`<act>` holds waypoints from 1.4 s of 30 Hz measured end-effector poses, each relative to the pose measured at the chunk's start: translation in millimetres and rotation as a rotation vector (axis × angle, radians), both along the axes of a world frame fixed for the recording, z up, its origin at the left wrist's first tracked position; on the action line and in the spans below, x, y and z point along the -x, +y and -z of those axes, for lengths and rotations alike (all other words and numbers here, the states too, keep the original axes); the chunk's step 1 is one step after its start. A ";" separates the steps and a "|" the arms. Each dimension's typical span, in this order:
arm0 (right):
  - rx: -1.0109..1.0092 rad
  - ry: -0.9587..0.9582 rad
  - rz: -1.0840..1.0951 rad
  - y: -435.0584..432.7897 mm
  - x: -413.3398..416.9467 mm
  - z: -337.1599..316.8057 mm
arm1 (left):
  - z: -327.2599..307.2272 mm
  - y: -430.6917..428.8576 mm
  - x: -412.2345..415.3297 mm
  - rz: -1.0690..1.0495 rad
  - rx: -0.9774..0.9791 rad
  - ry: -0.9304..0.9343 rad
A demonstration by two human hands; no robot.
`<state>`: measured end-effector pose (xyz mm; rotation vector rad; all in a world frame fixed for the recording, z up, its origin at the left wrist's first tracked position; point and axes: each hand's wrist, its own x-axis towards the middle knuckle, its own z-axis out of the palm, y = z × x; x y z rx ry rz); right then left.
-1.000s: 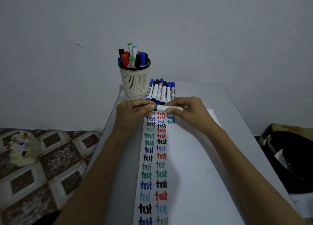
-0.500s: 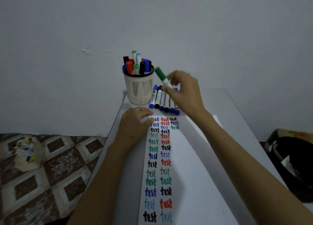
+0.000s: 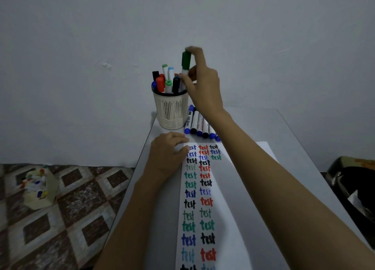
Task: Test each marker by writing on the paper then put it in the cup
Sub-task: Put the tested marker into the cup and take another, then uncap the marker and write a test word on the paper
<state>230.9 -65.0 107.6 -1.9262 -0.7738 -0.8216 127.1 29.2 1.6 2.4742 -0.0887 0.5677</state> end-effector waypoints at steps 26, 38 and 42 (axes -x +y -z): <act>0.063 0.665 0.490 -74.8 -12.1 72.6 | 4.8 0.5 -3.9 -0.017 0.015 -0.043; -0.141 0.931 -0.167 -100.3 61.2 40.7 | -5.7 -11.5 -0.2 0.078 0.109 -0.154; -0.343 0.911 -0.266 -97.8 74.8 41.7 | -11.7 -21.5 5.0 0.215 0.029 -0.138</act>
